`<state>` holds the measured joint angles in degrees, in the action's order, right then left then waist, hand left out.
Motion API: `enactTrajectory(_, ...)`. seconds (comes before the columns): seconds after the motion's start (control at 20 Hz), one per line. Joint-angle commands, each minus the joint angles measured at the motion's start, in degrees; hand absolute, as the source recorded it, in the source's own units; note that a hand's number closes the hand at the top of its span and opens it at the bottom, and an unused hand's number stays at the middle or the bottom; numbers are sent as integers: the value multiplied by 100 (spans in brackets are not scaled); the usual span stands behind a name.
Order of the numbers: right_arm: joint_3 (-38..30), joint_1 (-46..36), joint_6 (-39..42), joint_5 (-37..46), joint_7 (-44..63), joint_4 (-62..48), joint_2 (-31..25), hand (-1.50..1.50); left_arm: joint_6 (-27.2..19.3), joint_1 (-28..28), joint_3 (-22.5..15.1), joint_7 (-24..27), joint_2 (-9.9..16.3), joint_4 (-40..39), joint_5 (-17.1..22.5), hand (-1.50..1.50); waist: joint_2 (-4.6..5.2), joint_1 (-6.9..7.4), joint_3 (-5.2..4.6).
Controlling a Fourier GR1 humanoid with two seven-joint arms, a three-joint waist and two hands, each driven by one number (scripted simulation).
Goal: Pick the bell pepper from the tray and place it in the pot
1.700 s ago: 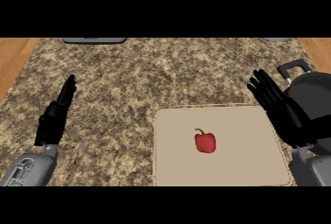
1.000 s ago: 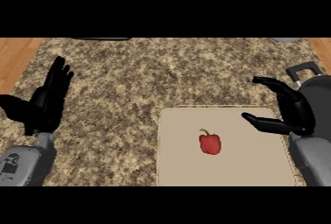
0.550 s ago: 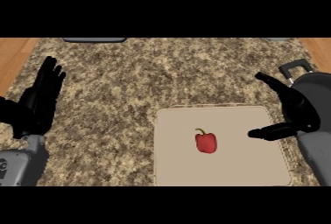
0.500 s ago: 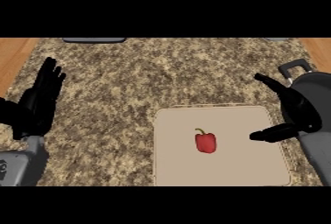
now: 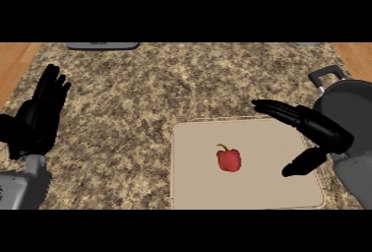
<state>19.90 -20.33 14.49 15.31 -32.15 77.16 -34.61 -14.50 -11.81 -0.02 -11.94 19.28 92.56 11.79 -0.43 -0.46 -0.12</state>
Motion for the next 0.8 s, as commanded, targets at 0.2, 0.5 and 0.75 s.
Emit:
enactTrajectory(0.2,701,547,261,900,1753,1435,223,-150,19,119,67,53,-116,78,-135,0,26,8,9)
enactTrajectory(0.5,372,733,649,1302,1902,1539,848,-150,215,-8,173,-30,-294,40,-345,0,39,41,12)
enactTrajectory(0.75,532,871,563,1911,2291,1536,1071,-150,178,-91,106,-100,-459,5,-466,0,38,30,12)
